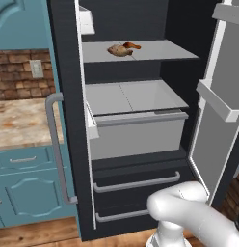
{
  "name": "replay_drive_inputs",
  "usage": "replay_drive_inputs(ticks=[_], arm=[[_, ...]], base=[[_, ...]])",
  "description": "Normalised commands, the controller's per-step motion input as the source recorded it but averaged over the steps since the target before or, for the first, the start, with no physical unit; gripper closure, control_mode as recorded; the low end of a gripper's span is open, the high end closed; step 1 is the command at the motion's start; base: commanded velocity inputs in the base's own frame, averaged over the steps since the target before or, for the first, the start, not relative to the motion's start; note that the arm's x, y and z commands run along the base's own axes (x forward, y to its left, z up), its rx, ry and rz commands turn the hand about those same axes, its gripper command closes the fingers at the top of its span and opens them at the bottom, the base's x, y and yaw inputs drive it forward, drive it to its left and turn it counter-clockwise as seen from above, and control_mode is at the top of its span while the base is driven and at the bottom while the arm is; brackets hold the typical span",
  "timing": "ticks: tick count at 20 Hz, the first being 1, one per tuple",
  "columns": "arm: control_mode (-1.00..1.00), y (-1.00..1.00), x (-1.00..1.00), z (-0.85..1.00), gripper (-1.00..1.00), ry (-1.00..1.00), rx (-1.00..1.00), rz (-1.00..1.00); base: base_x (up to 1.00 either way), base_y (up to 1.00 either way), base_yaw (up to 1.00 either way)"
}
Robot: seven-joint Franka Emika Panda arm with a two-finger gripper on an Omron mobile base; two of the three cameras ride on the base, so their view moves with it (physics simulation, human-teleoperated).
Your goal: Place the chicken drumstick on the counter behind the older chicken drumstick on the same shelf of the fridge to maintain FIFO order. Close the fridge door when finished.
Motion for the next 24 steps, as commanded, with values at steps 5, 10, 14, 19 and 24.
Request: replay_drive_inputs(ticks=[5,10,14,19,24], arm=[[-1.0,-0.05,0.64,-0.14,-1.0,0.13,0.12,0.0],[-1.0,0.04,0.44,-0.09,-1.0,0.11,0.09,0.04],[-1.0,0.72,0.02,0.0,-1.0,0.07,0.01,0.15],[-1.0,1.0,0.0,0.0,-1.0,0.07,0.0,0.2],[-1.0,1.0,0.0,0.0,-1.0,0.01,0.0,0.1]], base=[[0.0,0.0,0.0],[0.0,0.0,0.0],[0.0,0.0,0.0],[0.0,0.0,0.0],[0.0,0.0,0.0]])
